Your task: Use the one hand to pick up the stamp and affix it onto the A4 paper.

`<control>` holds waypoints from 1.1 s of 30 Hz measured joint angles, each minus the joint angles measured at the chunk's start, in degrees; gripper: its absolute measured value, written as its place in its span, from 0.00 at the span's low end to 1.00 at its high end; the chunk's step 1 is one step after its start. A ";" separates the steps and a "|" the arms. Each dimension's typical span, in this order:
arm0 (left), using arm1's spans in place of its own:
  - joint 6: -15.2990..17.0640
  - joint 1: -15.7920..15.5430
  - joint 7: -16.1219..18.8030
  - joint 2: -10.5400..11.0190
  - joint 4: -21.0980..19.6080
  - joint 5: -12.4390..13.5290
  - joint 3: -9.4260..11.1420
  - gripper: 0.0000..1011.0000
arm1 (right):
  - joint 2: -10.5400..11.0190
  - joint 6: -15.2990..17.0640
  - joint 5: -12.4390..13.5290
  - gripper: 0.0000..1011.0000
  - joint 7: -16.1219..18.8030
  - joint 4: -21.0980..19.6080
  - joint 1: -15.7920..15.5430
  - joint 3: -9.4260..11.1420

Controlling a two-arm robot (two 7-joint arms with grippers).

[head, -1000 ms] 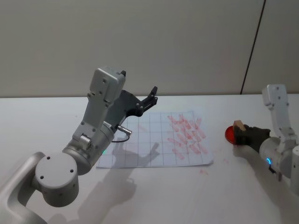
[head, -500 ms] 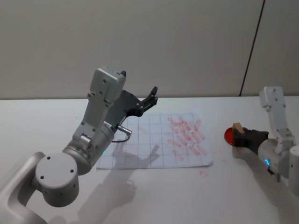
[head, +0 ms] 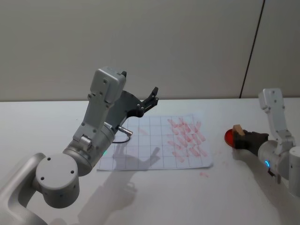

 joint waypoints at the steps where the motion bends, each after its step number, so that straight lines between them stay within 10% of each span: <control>1: 0.00 0.00 0.00 0.00 0.00 0.00 0.00 0.99 | 0.00 0.00 -0.07 0.22 0.02 0.00 0.00 0.00; 33: 0.00 0.00 0.00 0.00 0.00 0.00 0.00 0.99 | -1.12 -2.65 -5.00 0.22 4.84 -11.85 -0.53 -2.49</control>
